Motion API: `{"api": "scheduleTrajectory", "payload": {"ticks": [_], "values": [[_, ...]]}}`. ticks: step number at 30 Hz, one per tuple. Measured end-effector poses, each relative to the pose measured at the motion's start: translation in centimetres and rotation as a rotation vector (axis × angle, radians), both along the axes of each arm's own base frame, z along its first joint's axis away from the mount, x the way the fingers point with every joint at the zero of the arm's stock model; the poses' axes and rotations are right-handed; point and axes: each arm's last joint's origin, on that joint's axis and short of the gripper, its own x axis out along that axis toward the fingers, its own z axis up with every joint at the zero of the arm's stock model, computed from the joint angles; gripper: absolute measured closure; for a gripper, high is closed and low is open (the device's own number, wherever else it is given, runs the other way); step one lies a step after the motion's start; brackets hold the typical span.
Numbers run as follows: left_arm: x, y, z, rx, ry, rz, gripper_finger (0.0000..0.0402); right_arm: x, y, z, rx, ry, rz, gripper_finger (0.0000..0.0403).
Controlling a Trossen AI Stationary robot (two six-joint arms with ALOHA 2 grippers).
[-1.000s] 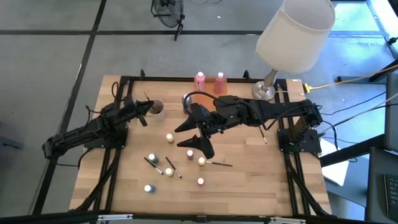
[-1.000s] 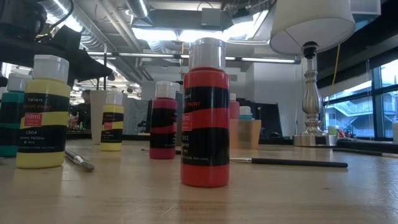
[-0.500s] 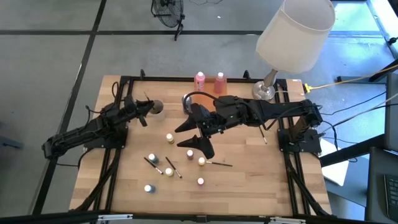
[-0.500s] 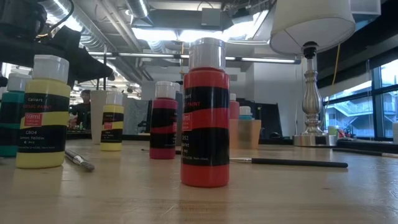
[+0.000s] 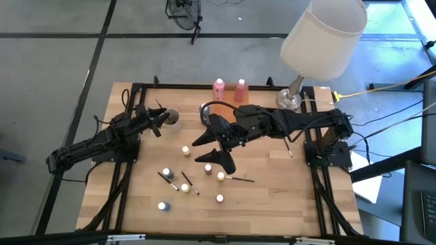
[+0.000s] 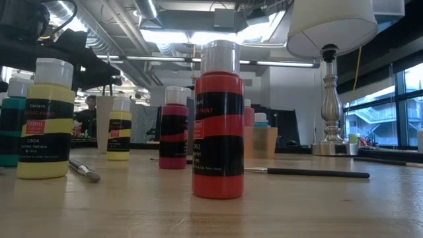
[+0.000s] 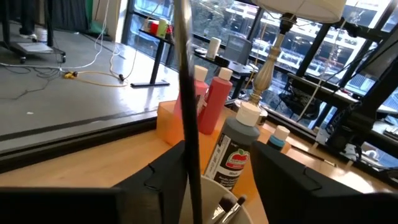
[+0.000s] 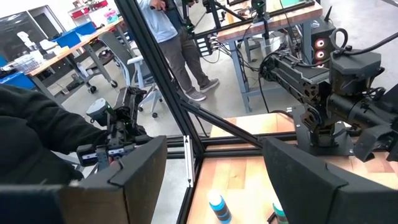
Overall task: Pick & Place Paint Supplies
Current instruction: Put the silver paint brush into the white cup, then put the small dark yellow paint bottle into the orange bin
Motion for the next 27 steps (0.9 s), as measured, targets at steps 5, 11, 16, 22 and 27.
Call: {"api": "scheduleTrajectory", "payload": {"ticks": [5, 11, 16, 22, 27], "values": [[0.0, 0.0, 0.0, 0.001, 0.0, 0.0, 0.0233, 0.0, 0.0, 0.0, -0.002, 0.003, 0.0, 0.0133], [0.0, 0.0, 0.0, 0.027, 0.02, 0.001, 0.0233, 0.0, 0.0, -0.1, -0.006, 0.007, 0.001, 0.0133], [0.0, 0.1, 0.0, 0.026, 0.014, 0.026, 0.0233, 0.0, 0.0, -0.1, -0.006, 0.006, 0.002, 0.0133], [-0.1, 0.1, 0.6, 0.049, -0.038, 0.03, 0.0233, 0.0, 0.0, -0.1, -0.006, 0.007, 0.002, 0.0133], [-0.4, -0.2, 3.2, 0.086, -0.153, 0.021, 0.0233, 0.0, 0.0, -0.1, -0.006, 0.006, 0.002, 0.0133]]}}
